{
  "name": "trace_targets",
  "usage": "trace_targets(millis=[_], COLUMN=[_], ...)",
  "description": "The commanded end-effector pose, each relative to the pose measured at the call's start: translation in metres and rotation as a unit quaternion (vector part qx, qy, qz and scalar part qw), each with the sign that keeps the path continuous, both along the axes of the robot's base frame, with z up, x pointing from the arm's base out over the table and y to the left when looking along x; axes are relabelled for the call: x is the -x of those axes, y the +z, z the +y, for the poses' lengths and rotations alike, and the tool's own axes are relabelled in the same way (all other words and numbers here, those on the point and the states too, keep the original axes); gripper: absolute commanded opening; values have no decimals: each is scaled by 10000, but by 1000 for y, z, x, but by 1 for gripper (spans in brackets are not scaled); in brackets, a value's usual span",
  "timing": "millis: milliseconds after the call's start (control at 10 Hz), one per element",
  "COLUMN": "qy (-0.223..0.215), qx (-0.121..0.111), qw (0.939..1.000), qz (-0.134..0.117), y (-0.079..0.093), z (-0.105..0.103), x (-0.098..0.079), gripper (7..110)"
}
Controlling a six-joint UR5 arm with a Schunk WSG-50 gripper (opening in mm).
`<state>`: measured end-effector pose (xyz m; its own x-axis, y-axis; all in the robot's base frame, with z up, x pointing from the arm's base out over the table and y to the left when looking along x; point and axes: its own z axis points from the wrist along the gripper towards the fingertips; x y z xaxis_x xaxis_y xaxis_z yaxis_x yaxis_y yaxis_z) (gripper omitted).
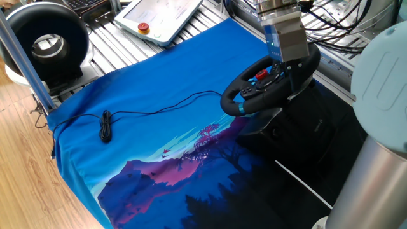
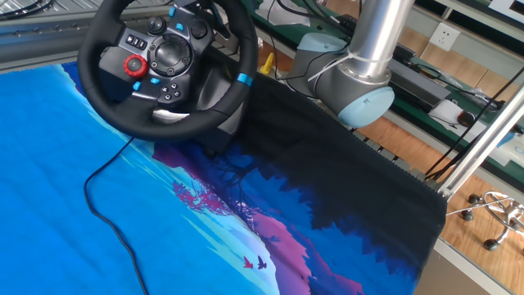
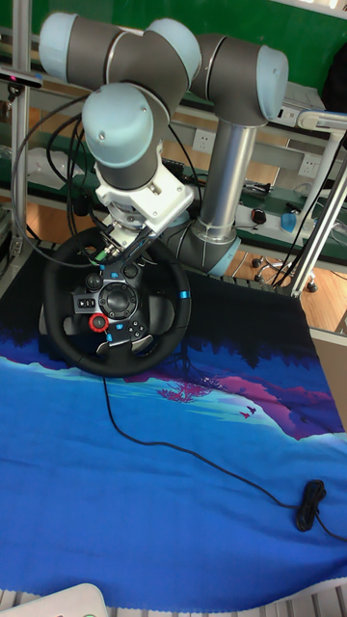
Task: Rotate the steering wheel 90 degrees clockwise
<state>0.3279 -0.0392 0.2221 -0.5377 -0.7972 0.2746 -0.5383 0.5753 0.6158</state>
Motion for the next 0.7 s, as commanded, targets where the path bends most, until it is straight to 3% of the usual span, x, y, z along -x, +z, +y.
trace_targets(millis=[0,100,200,600], qy=[-96,-97,-103,-219], qx=[49,56,53,38], qw=[9999,9999,9999,9997], qz=[-17,-25,-23,-88], y=[0,0,0,-8], z=[2,3,4,18], x=[1,0,0,-5], gripper=[44,44,22,22])
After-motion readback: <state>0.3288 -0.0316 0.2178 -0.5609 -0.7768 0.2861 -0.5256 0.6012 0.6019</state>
